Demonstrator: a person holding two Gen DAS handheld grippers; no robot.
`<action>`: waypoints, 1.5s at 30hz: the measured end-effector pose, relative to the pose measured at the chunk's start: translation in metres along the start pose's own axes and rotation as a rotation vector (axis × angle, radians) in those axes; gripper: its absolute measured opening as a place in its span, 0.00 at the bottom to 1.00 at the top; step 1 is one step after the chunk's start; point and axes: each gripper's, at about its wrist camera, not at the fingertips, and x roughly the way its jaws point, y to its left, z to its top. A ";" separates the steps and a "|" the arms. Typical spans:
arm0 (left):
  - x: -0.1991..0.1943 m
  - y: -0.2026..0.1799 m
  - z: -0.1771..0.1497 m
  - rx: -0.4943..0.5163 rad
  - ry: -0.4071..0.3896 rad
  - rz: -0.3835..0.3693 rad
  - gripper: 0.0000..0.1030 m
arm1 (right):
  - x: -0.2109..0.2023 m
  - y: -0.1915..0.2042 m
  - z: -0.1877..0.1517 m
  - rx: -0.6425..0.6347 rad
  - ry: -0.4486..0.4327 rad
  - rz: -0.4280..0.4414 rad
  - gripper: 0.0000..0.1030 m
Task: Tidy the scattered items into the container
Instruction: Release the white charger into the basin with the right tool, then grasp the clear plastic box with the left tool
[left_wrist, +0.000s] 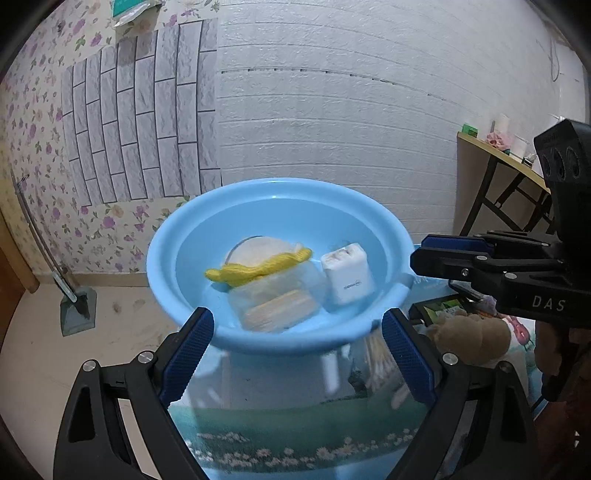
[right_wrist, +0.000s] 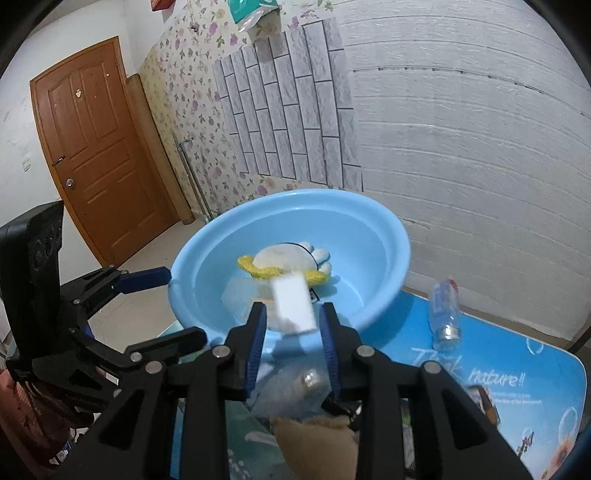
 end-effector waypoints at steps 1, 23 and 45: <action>-0.001 -0.002 -0.001 -0.003 0.000 -0.003 0.90 | -0.003 -0.001 -0.003 0.002 0.002 -0.004 0.29; -0.013 -0.070 -0.039 0.046 0.054 -0.094 0.90 | -0.081 -0.045 -0.072 0.115 0.007 -0.145 0.29; -0.015 -0.118 -0.067 0.132 0.128 -0.145 0.90 | -0.099 -0.040 -0.147 0.084 0.146 -0.144 0.29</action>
